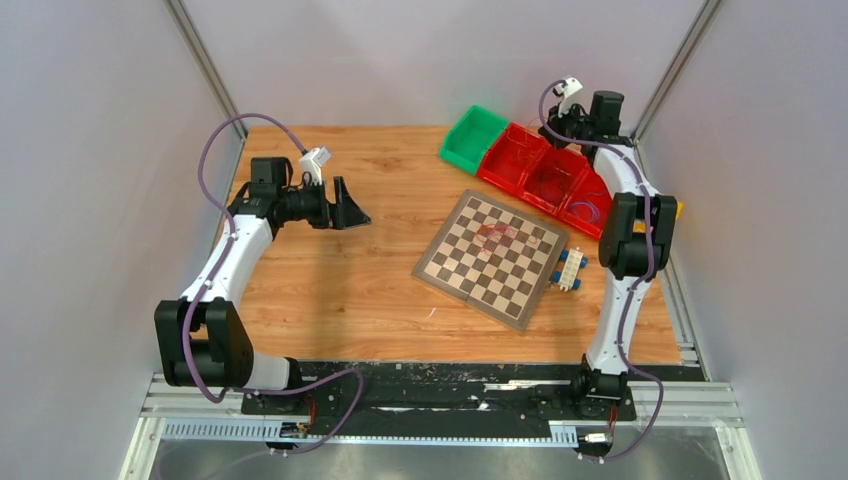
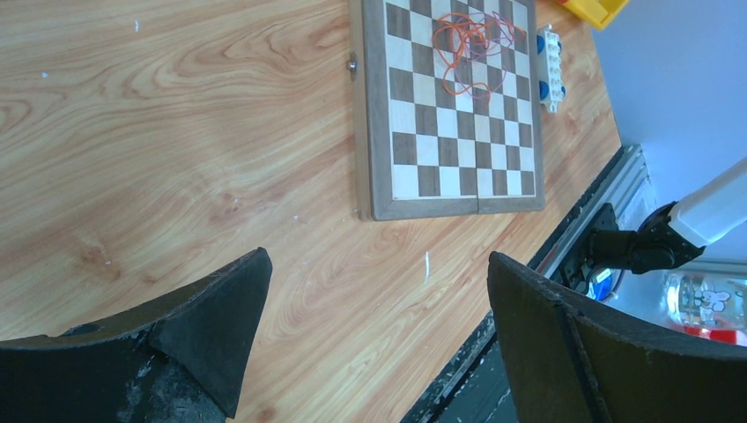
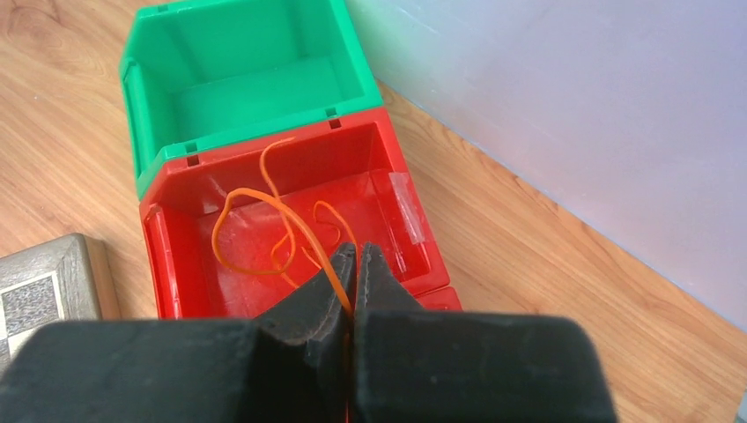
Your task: Untangle the cables
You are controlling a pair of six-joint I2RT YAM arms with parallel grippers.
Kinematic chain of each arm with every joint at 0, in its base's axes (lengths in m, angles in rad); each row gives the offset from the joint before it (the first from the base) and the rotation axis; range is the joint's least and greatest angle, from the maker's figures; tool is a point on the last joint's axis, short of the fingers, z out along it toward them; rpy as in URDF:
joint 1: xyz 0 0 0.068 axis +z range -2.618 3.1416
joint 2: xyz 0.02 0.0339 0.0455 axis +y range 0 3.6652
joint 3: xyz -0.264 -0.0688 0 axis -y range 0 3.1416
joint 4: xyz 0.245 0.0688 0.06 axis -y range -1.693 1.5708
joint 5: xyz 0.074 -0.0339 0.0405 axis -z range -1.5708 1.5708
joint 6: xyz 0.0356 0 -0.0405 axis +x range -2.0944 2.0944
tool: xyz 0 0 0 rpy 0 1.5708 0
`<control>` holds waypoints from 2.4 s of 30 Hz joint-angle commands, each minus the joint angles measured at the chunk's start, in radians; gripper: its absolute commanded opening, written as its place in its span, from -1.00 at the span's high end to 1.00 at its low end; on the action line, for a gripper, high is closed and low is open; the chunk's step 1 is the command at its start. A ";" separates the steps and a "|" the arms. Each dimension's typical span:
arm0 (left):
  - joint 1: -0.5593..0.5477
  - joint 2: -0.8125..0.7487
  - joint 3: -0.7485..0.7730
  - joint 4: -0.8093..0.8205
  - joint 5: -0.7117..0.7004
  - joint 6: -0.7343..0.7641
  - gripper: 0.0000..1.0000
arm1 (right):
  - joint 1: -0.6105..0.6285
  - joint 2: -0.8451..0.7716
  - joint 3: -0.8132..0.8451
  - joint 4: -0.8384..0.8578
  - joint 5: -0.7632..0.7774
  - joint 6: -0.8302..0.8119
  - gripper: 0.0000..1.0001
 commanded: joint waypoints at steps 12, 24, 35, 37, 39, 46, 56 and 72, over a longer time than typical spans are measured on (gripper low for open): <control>0.003 -0.005 0.044 -0.021 0.001 0.039 -1.00 | 0.058 0.016 0.145 -0.175 0.056 -0.081 -0.12; 0.003 -0.032 0.022 -0.017 0.034 0.044 -1.00 | 0.137 -0.314 -0.117 -0.582 -0.152 -0.240 -0.62; -0.004 -0.045 0.008 -0.018 0.054 0.071 -1.00 | 0.329 -0.283 -0.296 -0.681 0.034 -0.392 -0.53; -0.006 -0.044 0.004 -0.016 0.052 0.073 -1.00 | 0.345 -0.251 -0.287 -0.675 0.055 -0.390 -0.49; -0.007 -0.040 0.000 -0.015 0.051 0.073 -1.00 | 0.357 -0.220 -0.280 -0.662 0.071 -0.383 -0.36; -0.008 -0.066 -0.016 -0.011 0.086 0.106 -0.90 | 0.394 -0.238 -0.274 -0.671 -0.036 -0.364 0.98; -0.110 -0.095 -0.108 0.137 0.162 0.110 -0.84 | 0.580 -0.366 -0.232 -0.649 -0.295 -0.186 1.00; -0.272 -0.117 -0.328 0.629 0.076 -0.084 -0.68 | 0.692 -0.336 -0.108 -0.494 -0.433 0.143 1.00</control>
